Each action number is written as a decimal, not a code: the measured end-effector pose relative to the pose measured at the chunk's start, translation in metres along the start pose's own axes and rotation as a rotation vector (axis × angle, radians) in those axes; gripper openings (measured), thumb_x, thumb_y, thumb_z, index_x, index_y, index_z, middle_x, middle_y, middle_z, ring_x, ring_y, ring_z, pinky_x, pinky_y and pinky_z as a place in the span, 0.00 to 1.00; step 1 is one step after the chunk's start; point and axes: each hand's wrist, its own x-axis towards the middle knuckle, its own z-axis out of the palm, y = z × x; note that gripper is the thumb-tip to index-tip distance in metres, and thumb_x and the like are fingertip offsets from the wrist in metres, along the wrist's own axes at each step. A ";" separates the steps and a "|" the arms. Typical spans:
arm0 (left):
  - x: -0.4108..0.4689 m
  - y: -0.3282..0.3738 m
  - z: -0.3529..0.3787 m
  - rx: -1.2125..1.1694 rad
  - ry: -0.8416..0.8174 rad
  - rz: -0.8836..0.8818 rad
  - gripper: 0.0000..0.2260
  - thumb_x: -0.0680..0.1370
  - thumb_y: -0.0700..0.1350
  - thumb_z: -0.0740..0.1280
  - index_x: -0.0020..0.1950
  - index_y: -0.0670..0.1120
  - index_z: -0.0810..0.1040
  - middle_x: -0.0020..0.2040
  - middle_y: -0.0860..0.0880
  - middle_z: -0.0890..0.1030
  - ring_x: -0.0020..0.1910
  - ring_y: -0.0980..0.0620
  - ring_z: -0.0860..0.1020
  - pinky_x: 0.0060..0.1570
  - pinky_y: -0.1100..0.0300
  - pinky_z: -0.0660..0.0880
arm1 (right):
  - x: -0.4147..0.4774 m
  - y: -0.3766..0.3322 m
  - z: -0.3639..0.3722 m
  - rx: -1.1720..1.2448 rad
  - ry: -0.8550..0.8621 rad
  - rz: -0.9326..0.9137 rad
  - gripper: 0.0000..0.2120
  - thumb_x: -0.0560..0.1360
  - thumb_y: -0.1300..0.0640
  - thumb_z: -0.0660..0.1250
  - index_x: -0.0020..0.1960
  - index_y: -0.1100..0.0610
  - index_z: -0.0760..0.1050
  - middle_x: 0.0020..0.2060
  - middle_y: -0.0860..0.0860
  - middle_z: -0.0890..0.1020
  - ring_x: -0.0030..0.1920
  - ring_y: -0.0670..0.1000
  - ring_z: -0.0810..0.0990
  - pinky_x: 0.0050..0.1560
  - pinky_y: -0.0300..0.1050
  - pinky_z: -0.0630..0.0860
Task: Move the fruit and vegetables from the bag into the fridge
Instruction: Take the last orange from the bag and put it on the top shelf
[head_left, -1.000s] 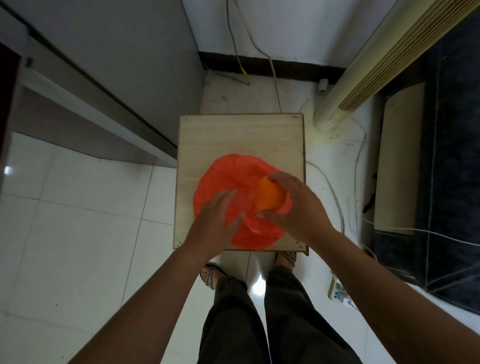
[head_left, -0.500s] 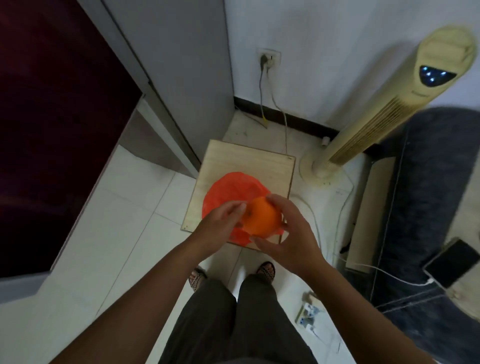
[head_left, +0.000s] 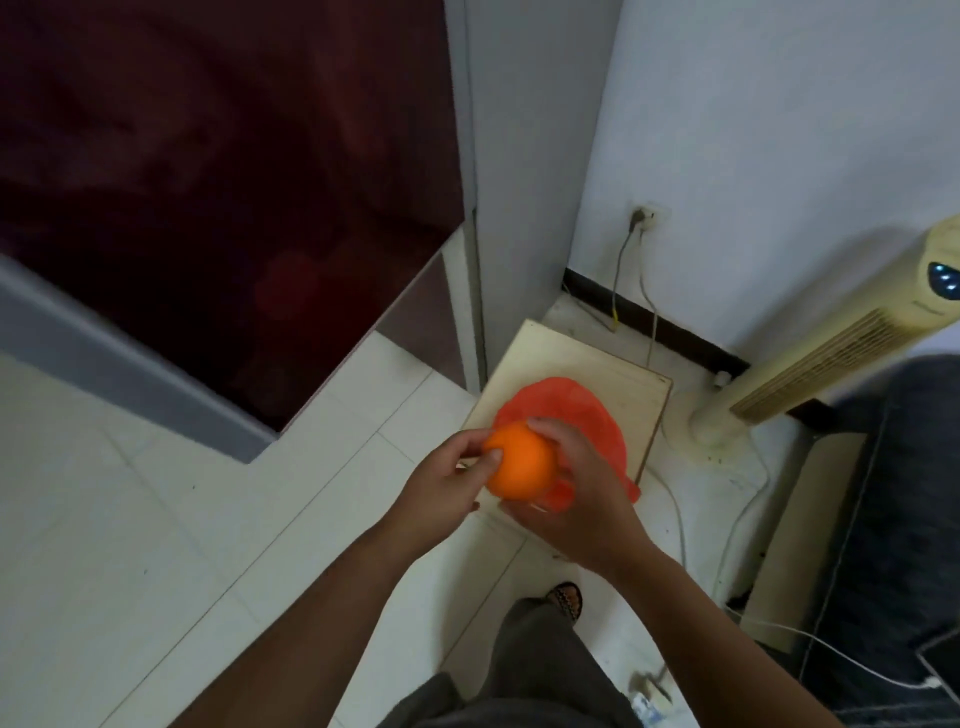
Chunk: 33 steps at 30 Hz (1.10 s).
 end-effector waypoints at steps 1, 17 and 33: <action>-0.014 -0.007 -0.012 -0.006 0.024 0.016 0.10 0.79 0.49 0.61 0.60 0.56 0.71 0.54 0.58 0.73 0.50 0.61 0.74 0.46 0.62 0.75 | -0.004 -0.012 0.011 0.003 -0.019 0.003 0.35 0.64 0.40 0.71 0.66 0.43 0.61 0.61 0.36 0.66 0.61 0.37 0.68 0.55 0.35 0.74; -0.290 -0.182 -0.231 -0.163 0.632 -0.036 0.12 0.78 0.51 0.62 0.62 0.55 0.73 0.56 0.58 0.76 0.50 0.61 0.76 0.47 0.66 0.74 | -0.065 -0.231 0.277 -0.014 -0.544 -0.349 0.36 0.64 0.46 0.76 0.67 0.44 0.63 0.65 0.40 0.66 0.62 0.43 0.70 0.56 0.38 0.76; -0.290 -0.241 -0.396 -0.098 0.722 -0.126 0.14 0.78 0.55 0.60 0.63 0.57 0.71 0.60 0.59 0.74 0.54 0.64 0.74 0.46 0.74 0.69 | 0.043 -0.305 0.432 -0.031 -0.748 -0.423 0.35 0.64 0.45 0.76 0.66 0.43 0.64 0.62 0.38 0.68 0.60 0.40 0.70 0.53 0.30 0.71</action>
